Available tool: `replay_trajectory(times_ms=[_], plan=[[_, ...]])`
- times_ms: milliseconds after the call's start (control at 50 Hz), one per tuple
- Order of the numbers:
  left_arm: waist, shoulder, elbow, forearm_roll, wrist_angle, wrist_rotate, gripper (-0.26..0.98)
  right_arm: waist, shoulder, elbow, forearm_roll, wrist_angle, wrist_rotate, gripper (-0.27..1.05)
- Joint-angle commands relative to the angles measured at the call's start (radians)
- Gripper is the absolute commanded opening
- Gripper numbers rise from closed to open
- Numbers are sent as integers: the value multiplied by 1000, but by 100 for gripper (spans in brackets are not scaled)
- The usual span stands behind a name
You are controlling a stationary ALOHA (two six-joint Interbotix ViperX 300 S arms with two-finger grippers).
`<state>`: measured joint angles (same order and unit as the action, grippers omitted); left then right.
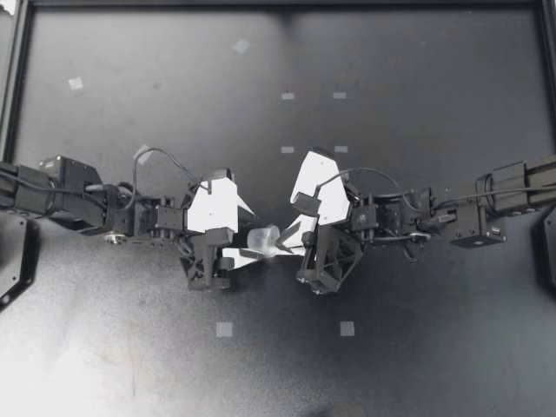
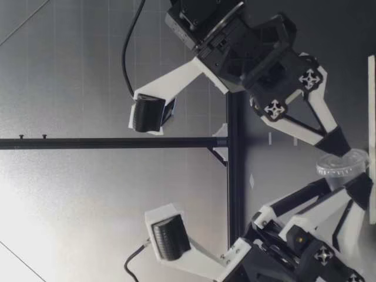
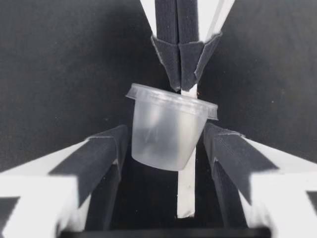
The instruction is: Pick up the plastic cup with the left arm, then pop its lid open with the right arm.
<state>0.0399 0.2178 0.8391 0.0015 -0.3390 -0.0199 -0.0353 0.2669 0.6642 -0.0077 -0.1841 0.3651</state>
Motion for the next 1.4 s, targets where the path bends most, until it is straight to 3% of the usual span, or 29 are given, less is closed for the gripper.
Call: replay_trajectory(times_ms=[0,220,460,660,780,900,1080,1120,1380], plan=[[0,-14,-15,2,-3,2,57,5,-15,-18,-2,-6,-2,-8],[0,-14,-15,5,-3,3,44,5,-17,-20,-2,-6,-2,-8],[-2,-34,-9,5,-3,3,42,3,-43,-12,-2,11,2,-8],[0,-124,20,5,-26,5,40,3,-202,37,3,61,11,-8],[-2,-206,52,3,-98,9,36,5,-325,115,18,15,75,-4],[0,-285,103,-3,-256,18,33,5,-397,224,46,-181,241,12],[0,-347,204,-14,-558,44,30,3,-328,359,46,-660,637,66],[0,-351,221,-17,-607,44,30,3,-288,364,46,-729,681,73],[0,-318,210,-18,-630,41,30,-15,-2,199,28,-1075,930,70]])
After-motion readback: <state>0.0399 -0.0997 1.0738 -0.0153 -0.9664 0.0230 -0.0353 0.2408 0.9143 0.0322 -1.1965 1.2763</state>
